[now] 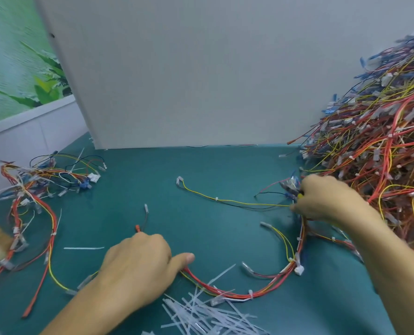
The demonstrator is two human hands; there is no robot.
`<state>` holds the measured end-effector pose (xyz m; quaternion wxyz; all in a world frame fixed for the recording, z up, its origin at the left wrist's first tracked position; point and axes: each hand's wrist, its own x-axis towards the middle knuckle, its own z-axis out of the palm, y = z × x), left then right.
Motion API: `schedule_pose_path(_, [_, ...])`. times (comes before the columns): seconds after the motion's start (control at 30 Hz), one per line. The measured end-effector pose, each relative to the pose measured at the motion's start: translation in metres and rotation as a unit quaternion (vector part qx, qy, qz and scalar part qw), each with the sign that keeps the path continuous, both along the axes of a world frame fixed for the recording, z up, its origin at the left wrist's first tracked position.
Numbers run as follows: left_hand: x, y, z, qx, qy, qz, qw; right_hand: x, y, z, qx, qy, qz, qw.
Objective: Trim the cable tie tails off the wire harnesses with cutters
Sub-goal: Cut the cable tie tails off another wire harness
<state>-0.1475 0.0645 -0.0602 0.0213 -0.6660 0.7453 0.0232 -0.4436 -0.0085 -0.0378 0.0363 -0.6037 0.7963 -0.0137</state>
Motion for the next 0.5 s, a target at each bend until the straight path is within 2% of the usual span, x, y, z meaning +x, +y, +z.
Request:
schedule_pose_path(0.1, [-0.01,-0.006,-0.007,0.008,-0.002,0.052,0.999,0.001,-0.001,-0.017,0.027,0.02,-0.031,0.999])
schedule_pose_path(0.23, [-0.013,-0.015,-0.013,-0.008,0.031,0.079,0.996,0.0,-0.006,-0.026,-0.006,0.0,-0.048,0.999])
schedule_pose_path(0.37, [-0.011,-0.03,-0.01,-0.031,0.077,0.116,0.99,-0.002,-0.014,-0.02,-0.092,-0.139,-0.077,0.983])
schedule_pose_path(0.5, [-0.009,-0.042,-0.009,-0.021,0.046,0.142,0.989,-0.002,-0.03,-0.001,-0.203,-0.278,-0.102,0.933])
